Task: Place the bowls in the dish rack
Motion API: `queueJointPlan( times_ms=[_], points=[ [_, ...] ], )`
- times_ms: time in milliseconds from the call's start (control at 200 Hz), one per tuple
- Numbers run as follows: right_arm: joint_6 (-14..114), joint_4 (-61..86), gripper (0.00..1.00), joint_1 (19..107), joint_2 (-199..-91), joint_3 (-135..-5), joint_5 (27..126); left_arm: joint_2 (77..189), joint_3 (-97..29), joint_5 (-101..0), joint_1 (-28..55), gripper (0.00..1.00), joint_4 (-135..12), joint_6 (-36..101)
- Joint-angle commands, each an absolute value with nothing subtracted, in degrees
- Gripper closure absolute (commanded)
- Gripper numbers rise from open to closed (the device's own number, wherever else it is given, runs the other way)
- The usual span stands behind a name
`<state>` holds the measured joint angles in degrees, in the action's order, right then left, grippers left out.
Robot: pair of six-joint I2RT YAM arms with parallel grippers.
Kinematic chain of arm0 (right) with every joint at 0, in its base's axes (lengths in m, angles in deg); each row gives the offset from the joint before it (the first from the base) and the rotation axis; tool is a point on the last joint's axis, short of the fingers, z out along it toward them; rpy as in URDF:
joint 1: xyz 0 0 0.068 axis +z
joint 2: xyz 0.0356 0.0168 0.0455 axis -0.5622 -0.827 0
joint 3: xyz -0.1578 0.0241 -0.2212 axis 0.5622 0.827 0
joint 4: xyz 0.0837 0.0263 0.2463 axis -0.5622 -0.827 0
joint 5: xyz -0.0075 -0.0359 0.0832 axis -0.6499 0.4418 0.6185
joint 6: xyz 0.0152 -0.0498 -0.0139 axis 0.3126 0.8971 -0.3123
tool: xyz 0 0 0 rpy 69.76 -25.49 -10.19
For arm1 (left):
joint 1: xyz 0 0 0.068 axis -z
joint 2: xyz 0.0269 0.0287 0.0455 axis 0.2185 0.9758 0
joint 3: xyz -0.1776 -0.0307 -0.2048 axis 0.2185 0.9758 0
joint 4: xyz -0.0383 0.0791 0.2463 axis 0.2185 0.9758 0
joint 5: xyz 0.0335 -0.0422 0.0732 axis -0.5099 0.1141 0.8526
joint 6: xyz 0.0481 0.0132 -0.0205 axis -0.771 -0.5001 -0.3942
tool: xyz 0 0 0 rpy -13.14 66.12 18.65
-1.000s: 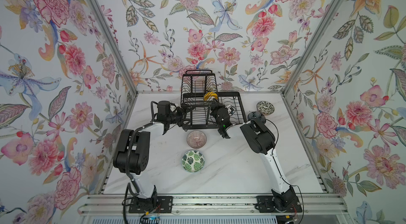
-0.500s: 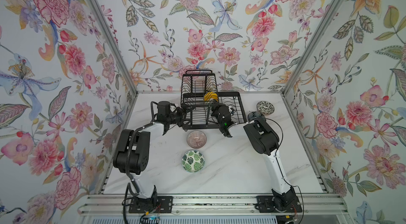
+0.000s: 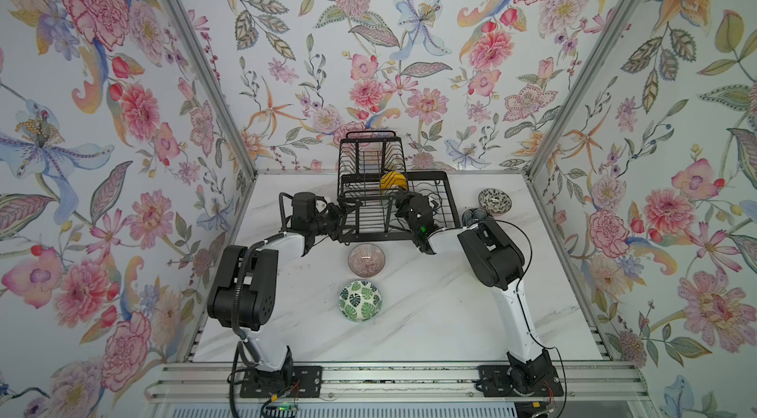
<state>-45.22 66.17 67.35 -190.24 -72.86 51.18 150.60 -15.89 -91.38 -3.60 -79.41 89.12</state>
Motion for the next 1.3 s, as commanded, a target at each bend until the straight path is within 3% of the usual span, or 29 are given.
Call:
queueJointPlan(
  times_ms=[0, 821, 1296],
  points=[
    [-45.8, 64.2, 0.87, 66.7, -188.4, -72.7, 51.5, 148.7, -14.7, -93.3, -3.3, 0.01, -78.3, 88.9],
    [-45.3, 61.6, 0.53, 66.6, -184.7, -73.8, 53.7, 143.3, -9.6, -92.9, -5.7, 0.01, -74.7, 85.7],
    [-44.3, 59.4, 0.12, 66.7, -176.1, -64.2, 54.2, 138.4, -9.7, -93.6, -10.0, 0.01, -64.8, 77.5]
  ],
)
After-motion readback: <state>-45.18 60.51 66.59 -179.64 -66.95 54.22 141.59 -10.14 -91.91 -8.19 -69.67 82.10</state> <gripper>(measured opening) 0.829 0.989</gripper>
